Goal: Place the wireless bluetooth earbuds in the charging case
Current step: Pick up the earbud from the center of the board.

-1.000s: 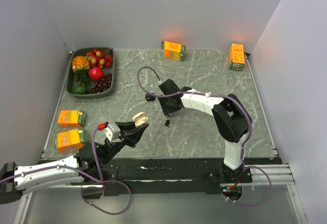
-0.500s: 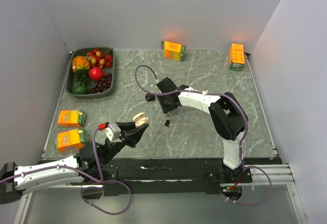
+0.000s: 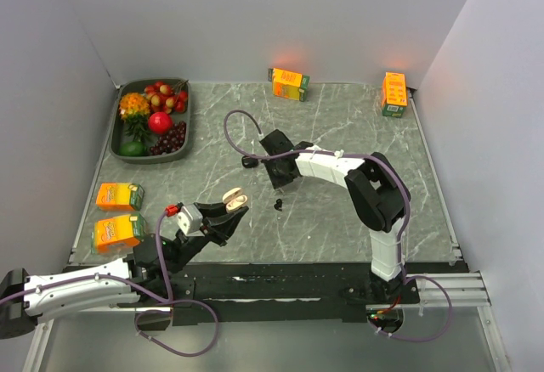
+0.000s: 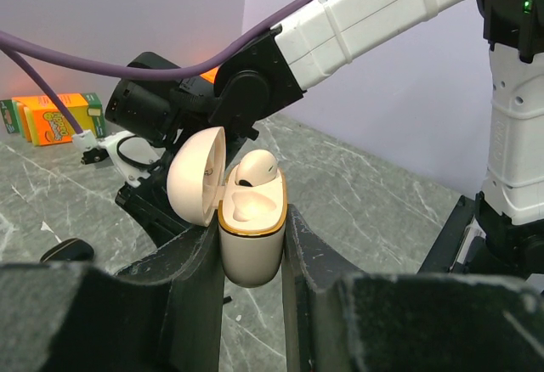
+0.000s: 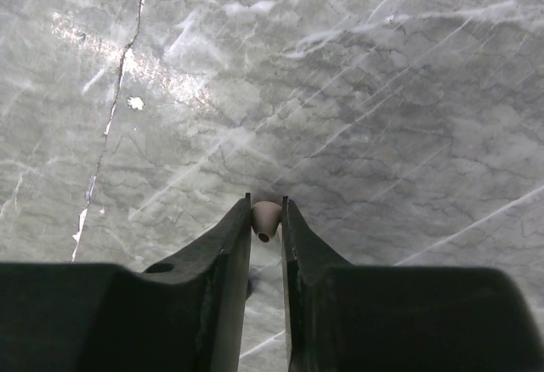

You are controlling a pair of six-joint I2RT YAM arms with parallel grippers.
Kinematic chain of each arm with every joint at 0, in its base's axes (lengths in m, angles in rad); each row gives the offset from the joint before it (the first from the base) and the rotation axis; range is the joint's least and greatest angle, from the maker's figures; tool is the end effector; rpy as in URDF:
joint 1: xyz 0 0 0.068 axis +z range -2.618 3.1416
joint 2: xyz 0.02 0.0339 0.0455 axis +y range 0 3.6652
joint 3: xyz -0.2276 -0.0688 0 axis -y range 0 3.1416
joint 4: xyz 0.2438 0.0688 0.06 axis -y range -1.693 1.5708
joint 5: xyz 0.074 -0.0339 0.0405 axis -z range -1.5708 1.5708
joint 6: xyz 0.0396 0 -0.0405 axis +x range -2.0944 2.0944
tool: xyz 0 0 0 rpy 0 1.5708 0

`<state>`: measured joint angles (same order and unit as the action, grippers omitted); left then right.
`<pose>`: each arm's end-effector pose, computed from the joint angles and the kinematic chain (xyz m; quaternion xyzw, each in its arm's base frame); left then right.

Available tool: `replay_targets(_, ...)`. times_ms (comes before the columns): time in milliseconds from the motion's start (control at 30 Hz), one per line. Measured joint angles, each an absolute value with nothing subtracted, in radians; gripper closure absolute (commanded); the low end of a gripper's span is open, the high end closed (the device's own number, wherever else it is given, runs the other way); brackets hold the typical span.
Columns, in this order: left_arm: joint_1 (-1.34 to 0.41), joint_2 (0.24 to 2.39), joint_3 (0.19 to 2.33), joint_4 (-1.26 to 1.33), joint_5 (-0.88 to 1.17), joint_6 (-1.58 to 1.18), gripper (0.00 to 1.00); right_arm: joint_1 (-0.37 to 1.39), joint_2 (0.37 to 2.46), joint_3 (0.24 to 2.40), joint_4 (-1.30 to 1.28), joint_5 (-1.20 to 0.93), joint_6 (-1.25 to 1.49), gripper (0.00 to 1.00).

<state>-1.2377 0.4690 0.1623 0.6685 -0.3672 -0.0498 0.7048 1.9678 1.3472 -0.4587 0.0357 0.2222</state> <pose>0.0694 -0.1572 0.2392 0.1882 0.5472 -0.4025 0.7093 0.3017 0.2547 0.1303 -0.2275 0.9427 0.0933 0.2253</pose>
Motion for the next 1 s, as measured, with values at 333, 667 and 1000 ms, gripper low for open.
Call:
replay_targets(333,-1.238,0.469,0.162,0.668,-0.365,-0.05,0.99,0.707,1.953,1.331,-0.447,0.035,0.246,1.0)
replay_targets(667,-1.238,0.478,0.162,0.668,-0.372,-0.05,0.99,0.683,1.823,1.247,-0.356,-0.019,0.317,1.0)
replay_targets(1000,-1.238,0.459,0.162,0.672,-0.43,-0.049,0.99,0.578,1.608,0.908,-0.042,-0.152,0.472,1.0)
